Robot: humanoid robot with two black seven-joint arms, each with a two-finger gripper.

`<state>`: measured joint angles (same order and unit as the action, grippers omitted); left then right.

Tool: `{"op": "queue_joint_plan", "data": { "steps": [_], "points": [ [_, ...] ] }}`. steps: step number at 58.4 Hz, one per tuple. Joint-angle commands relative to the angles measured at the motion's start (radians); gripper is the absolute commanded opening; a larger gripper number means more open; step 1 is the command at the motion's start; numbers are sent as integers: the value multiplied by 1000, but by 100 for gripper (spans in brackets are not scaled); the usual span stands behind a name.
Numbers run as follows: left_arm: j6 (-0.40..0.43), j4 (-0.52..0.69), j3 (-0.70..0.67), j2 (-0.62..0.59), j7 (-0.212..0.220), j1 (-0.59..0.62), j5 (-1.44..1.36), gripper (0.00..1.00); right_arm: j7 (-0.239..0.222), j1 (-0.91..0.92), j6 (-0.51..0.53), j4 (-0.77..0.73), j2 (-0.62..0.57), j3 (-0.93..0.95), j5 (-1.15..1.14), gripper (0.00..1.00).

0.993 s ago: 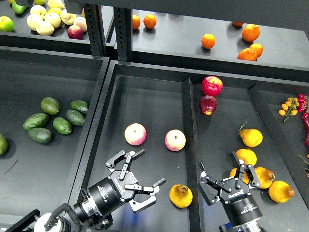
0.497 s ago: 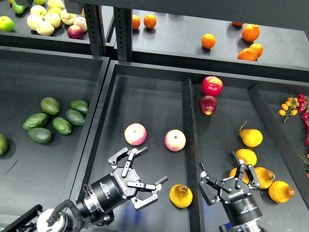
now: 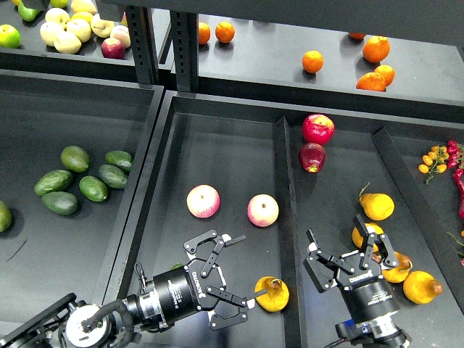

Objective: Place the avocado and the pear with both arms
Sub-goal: 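Move the left gripper over the dark green avocado in the middle bin, then lower the left gripper onto the avocado and close on it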

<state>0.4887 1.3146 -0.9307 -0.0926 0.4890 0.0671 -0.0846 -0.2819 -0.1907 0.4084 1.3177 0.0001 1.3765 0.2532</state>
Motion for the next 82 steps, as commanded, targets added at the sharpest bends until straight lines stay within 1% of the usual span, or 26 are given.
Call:
{"op": "queue_joint_plan", "data": {
  "steps": [1,6,13,16,24,27,29,35,40,49,51,61,67,73,82],
  "points": [
    [0,-14,102,-125,0,129,-73,99,1,36,-63,-3,0,18,0,100],
    [0,-25,222,-229,0,247,-92,99,1,74,-109,-3,0,39,0,100],
    [0,-37,338,-312,0,394,-92,99,1,115,-151,-6,0,69,0,100],
    [0,-49,391,-355,0,477,-92,99,1,132,-160,-11,0,76,-2,100],
    [0,-54,521,-433,0,634,-109,99,1,148,-160,-20,0,73,-3,100],
    [0,-57,558,-443,0,669,-127,99,1,151,-160,-21,0,73,-3,100],
    [0,-67,607,-444,0,709,-158,99,1,157,-160,-23,0,73,-5,100],
    [0,-95,703,-432,0,780,-248,99,1,165,-160,-32,0,73,-5,100],
    [0,-107,769,-415,0,809,-311,99,1,168,-160,-44,0,70,-6,100],
    [0,-158,886,-351,0,862,-376,99,0,207,-161,-87,0,59,-9,100],
    [0,-192,932,-310,0,899,-392,99,0,255,-178,-110,0,58,-9,100],
    [0,-232,971,-245,0,962,-426,99,1,342,-267,-118,0,64,-9,100],
    [0,-258,1021,-204,0,1026,-463,99,1,390,-313,-115,0,70,-9,100],
    [0,-293,1064,-164,0,1059,-465,99,1,413,-316,-120,0,72,-9,100],
    [0,-328,1127,-121,0,1065,-472,99,1,427,-316,-117,0,76,-9,100]
  ]
}}
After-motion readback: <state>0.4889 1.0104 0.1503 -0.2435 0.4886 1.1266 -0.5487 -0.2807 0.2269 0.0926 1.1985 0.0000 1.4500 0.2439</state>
